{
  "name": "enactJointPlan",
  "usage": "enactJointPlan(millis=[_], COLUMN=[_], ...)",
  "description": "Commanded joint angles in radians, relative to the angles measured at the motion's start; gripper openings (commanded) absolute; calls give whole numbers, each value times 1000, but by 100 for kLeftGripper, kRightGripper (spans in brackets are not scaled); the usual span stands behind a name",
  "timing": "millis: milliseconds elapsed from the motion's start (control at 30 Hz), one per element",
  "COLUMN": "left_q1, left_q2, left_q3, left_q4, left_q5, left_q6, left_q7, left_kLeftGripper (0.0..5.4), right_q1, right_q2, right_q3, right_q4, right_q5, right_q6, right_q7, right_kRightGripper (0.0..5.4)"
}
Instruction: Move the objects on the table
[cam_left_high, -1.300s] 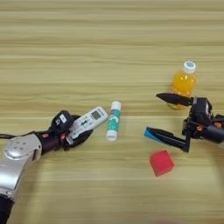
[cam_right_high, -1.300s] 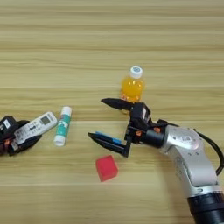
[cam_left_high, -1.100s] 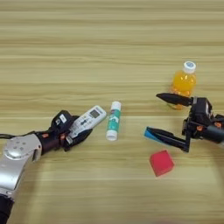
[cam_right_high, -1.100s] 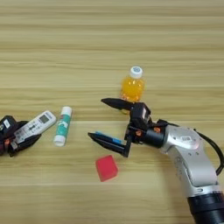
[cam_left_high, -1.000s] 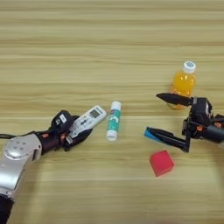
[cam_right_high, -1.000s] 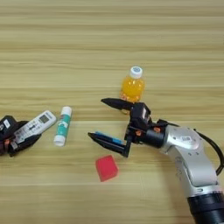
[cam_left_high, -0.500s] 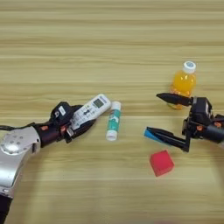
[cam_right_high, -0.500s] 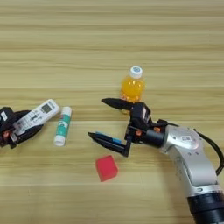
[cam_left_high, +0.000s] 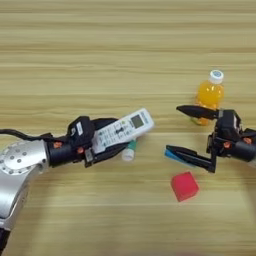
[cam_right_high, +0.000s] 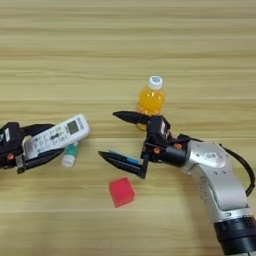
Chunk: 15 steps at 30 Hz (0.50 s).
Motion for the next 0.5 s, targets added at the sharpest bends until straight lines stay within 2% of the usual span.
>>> enactJointPlan(millis=[33, 200, 333, 500], left_q1=[-16, -35, -73, -102], left_q2=[22, 36, 44, 48], left_q3=[-29, -67, -101, -132], left_q4=[-21, -43, -53, -64], left_q5=[-11, 7, 18, 28], left_q6=[32, 53, 68, 81], left_q7=[-26, -47, -62, -65], left_kLeftGripper=[284, 284, 284, 284], right_q1=[-29, -61, -90, -137], right_q2=[-37, -72, -94, -101], right_q3=[24, 55, 86, 127], right_q4=[-26, -36, -43, -32], right_q5=[-27, -64, -82, -111], right_q6=[1, 1, 11, 17], right_q7=[25, 50, 76, 87], right_kRightGripper=[540, 540, 540, 540])
